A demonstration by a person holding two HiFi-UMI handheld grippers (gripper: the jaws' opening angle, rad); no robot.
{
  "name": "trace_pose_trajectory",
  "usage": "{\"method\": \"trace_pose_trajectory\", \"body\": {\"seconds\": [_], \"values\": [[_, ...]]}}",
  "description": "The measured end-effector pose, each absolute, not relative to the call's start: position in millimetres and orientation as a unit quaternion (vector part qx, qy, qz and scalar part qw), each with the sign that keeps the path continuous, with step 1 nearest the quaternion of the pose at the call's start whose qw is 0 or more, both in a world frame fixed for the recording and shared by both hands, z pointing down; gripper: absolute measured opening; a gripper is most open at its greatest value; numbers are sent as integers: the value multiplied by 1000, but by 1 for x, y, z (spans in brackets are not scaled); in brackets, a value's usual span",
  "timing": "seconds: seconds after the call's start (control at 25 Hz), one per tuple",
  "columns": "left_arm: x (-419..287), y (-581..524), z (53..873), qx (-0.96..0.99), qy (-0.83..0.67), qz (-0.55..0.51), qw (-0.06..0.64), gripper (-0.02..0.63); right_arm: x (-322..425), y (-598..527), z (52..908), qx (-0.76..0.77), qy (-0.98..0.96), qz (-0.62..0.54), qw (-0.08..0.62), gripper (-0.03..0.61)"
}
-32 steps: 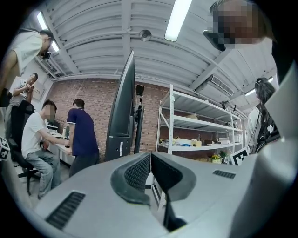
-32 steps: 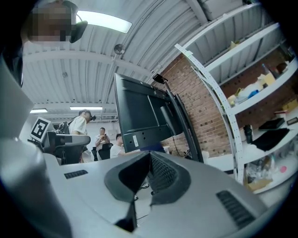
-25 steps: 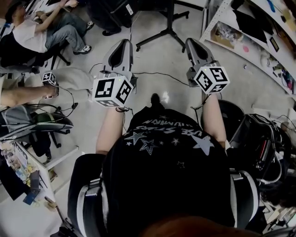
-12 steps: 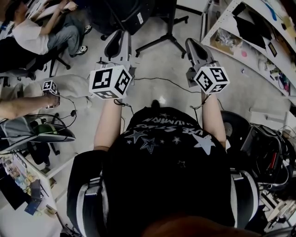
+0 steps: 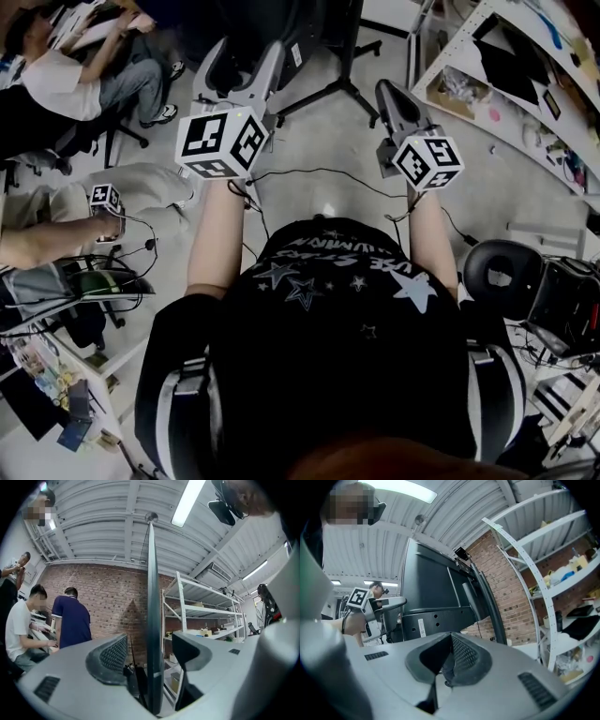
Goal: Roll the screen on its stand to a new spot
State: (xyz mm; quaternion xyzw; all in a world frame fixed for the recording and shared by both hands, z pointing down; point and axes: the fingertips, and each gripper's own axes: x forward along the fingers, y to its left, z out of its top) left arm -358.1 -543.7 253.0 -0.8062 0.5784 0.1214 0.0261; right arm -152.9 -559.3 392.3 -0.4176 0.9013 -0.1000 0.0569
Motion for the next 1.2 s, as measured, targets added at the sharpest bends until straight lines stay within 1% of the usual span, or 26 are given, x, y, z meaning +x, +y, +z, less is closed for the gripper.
{"method": "trace_pose_trajectory", "body": {"seconds": [0.4, 0.64, 0.68, 0.76, 0.96, 1.2], "values": [[-353, -584, 209, -807, 575, 116, 71, 296, -164, -570, 398, -424, 899, -103, 43, 8], [-350, -591, 205, -807, 575, 116, 66, 293, -167, -577, 395, -424, 900, -96, 37, 8], [-349, -591, 204, -811, 570, 120, 61, 289, -167, -577, 395, -424, 900, -96, 36, 8], [-346, -588, 203, -813, 565, 129, 60, 234, -168, -576, 394, -424, 900, -97, 33, 8], [-349, -584, 199, -795, 580, 161, 77, 221, -173, -572, 398, -422, 900, -100, 29, 8], [-344, -580, 204, -785, 595, 150, 80, 216, -160, -556, 406, -419, 902, -104, 22, 8]]}}
